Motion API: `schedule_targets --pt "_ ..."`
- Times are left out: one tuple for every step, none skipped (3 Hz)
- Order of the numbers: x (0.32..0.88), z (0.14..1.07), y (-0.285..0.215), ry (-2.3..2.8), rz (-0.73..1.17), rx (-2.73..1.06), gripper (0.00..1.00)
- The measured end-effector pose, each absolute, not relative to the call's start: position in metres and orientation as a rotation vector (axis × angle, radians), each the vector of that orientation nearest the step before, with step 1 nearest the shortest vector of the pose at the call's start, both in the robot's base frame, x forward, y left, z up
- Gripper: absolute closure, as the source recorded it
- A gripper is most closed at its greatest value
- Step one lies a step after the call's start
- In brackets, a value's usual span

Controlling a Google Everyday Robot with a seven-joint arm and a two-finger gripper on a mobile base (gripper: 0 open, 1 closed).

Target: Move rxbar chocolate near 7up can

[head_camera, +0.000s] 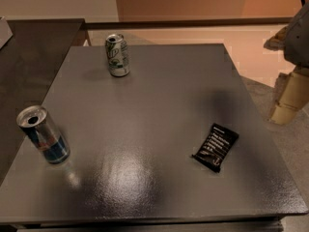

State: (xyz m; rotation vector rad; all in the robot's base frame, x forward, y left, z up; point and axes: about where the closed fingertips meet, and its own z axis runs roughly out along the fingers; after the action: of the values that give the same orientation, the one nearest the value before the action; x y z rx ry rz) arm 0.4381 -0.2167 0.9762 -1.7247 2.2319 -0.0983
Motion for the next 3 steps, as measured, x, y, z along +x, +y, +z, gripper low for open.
schedule_targets --pt "0.438 0.976 -0.217 2.232 -0.099 -1.725 0.0" --pt "0.438 0.976 -0.213 2.2 -0.101 -1.75 0.0" --pt "0.435 0.967 -0.202 2.124 -0.088 -1.84 0.0"
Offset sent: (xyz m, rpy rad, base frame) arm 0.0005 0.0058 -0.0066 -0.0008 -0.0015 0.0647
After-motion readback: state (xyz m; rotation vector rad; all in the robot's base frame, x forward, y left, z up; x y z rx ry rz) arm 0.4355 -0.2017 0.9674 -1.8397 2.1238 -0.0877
